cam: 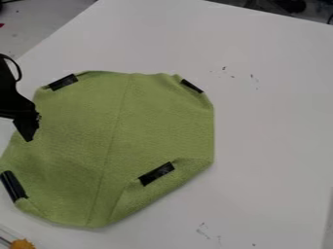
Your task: Fold the cloth from top left to bottom right
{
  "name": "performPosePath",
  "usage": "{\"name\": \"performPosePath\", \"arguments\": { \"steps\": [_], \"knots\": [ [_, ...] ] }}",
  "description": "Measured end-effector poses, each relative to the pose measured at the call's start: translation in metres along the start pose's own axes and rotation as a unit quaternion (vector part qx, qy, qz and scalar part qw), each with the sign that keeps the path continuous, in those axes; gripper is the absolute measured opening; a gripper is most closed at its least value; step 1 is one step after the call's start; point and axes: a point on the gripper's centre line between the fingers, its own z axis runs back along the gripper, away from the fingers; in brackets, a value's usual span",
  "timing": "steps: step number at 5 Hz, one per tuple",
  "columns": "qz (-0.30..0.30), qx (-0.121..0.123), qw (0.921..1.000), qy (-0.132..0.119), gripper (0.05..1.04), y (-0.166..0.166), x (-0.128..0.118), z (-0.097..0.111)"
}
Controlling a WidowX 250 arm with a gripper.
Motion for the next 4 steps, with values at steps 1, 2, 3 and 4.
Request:
{"name": "performPosePath", "arguments": {
  "steps": [1,2,3,4],
  "knots": [
    [0.0,-0.006,0.9999,0.01,1.0,-0.002,-0.003,-0.005],
    [-0.042,-0.023,0.9988,-0.002,1.0,-0.009,0.036,-0.016],
    [-0.089,-0.032,0.9954,-0.019,1.0,-0.008,0.084,-0.028],
    [-0.135,-0.048,0.9893,-0.027,1.0,-0.009,0.128,-0.047]
  ]
}}
